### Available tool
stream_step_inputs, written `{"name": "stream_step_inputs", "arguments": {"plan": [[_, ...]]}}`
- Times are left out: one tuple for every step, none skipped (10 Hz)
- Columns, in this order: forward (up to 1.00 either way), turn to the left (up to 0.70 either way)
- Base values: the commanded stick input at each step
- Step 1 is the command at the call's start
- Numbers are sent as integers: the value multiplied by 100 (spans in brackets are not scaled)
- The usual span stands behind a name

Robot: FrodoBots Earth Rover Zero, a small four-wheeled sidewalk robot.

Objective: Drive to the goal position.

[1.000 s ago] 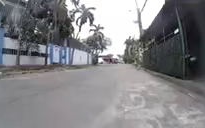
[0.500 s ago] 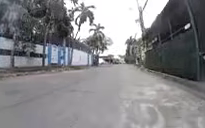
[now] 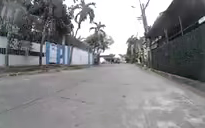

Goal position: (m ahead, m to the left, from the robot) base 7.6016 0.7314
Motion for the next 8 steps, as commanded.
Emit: {"name": "stream_step_inputs", "arguments": {"plan": [[100, -40], [100, -39], [100, -39], [100, -39], [100, 0], [100, 0], [100, 0], [100, 0]]}}
